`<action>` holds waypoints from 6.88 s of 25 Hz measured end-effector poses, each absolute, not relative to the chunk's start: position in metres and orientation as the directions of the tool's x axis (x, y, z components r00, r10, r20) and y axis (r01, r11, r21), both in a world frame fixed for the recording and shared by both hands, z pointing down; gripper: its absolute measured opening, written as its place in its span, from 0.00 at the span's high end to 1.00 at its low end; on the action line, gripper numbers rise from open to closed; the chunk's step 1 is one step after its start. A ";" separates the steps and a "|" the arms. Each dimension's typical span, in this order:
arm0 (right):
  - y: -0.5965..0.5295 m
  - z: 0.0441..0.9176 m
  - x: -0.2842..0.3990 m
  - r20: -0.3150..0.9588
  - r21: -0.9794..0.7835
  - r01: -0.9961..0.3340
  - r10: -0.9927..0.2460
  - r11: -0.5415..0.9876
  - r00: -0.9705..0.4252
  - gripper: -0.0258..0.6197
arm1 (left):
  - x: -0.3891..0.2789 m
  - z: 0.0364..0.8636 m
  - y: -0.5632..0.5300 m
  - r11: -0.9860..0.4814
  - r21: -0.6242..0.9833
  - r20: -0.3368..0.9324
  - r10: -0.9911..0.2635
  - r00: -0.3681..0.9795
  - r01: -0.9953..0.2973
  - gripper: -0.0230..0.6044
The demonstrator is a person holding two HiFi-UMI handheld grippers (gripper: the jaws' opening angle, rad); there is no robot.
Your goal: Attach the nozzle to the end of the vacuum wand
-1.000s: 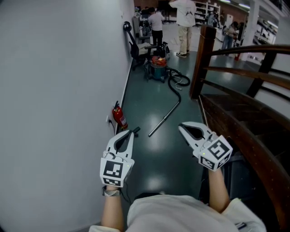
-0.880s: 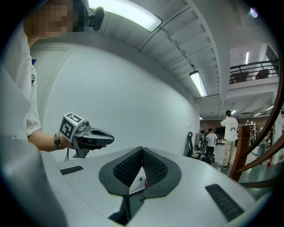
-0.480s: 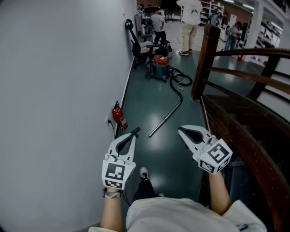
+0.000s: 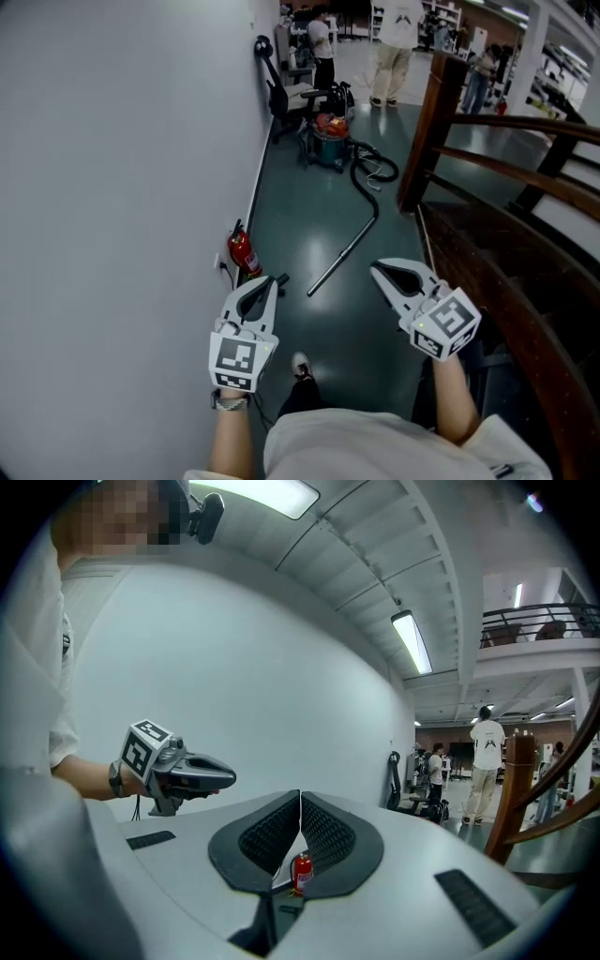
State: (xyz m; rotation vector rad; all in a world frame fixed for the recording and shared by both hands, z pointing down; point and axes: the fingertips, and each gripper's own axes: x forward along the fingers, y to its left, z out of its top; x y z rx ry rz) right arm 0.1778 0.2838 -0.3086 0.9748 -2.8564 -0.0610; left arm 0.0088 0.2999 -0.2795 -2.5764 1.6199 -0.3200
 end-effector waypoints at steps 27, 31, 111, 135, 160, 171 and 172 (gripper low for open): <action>0.102 -0.306 0.084 0.114 0.102 -0.645 -0.653 0.757 -0.748 0.91 | -0.087 -0.266 0.114 -0.471 -0.141 0.161 -0.879 0.449 -0.871 0.97; 0.094 -0.300 0.076 0.123 0.103 -0.648 -0.656 0.754 -0.744 0.91 | -0.093 -0.260 0.104 -0.483 -0.138 0.167 -0.872 0.460 -0.865 0.97; -0.157 -0.076 0.047 0.313 0.067 -0.452 -0.449 0.889 -0.837 0.81 | -0.115 -0.039 -0.123 -0.475 -0.107 0.436 -0.812 0.388 -0.873 0.91; -0.179 0.120 0.036 0.362 0.085 -0.375 -0.379 0.923 -0.852 0.80 | -0.108 0.131 -0.149 -0.521 -0.147 0.450 -0.792 0.412 -0.841 0.90; -0.200 0.382 0.016 0.381 0.155 -0.284 -0.322 0.946 -0.867 0.80 | -0.142 0.399 -0.160 -0.516 -0.182 0.448 -0.801 0.397 -0.837 0.89; -0.189 0.449 0.019 0.403 0.193 -0.242 -0.301 0.951 -0.864 0.79 | -0.135 0.472 -0.155 -0.550 -0.176 0.461 -0.779 0.425 -0.817 0.89; -0.187 0.455 0.018 0.407 0.195 -0.234 -0.295 0.953 -0.864 0.79 | -0.135 0.478 -0.154 -0.555 -0.171 0.465 -0.774 0.429 -0.814 0.89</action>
